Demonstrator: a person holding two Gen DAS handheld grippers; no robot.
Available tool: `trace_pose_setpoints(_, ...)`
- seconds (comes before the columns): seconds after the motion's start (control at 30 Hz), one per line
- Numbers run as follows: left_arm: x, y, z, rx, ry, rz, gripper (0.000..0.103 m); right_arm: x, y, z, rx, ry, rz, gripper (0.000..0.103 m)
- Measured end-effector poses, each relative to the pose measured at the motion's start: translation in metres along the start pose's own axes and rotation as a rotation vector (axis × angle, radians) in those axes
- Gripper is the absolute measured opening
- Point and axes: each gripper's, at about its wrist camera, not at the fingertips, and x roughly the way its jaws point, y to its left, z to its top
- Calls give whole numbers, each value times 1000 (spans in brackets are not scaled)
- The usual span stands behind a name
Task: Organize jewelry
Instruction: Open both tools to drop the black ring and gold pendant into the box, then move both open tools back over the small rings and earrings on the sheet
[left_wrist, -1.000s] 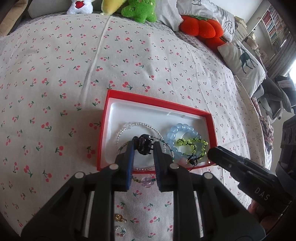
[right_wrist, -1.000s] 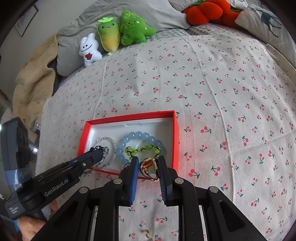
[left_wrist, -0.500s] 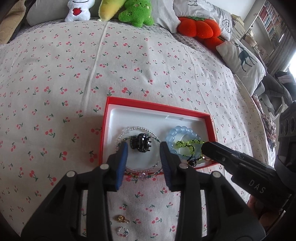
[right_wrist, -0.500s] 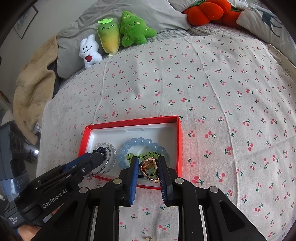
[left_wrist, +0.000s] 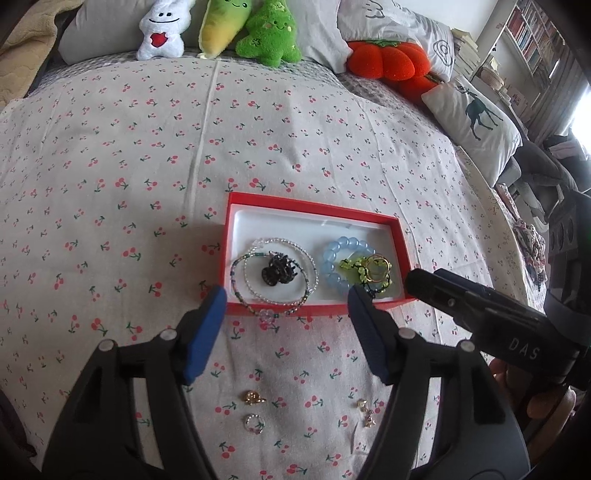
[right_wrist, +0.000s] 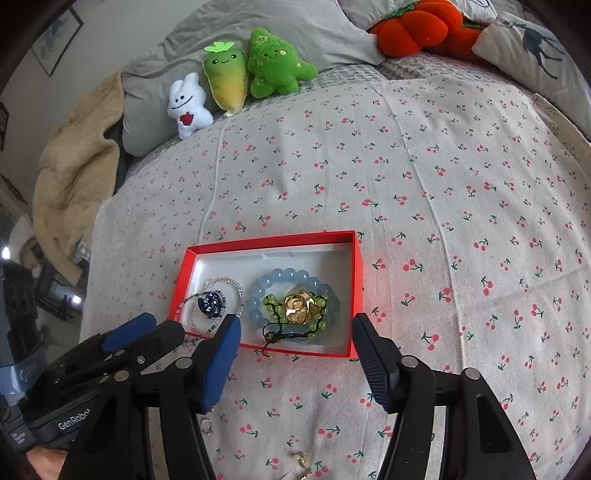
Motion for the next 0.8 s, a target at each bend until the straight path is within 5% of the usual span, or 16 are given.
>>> trace_pose_setpoints(0.13, -10, 3, -7, 6, 7, 27, 83, -16, 2, -6, -22, -3, -5, 69)
trace_pose_setpoints(0.53, -19, 28, -40, 29, 88, 146, 87, -31, -6, -48, -117, 106, -104, 76)
trace_pose_setpoints(0.8, -14, 36, -65, 79, 173, 156, 87, -29, -23, -75, -99, 198, -132, 76)
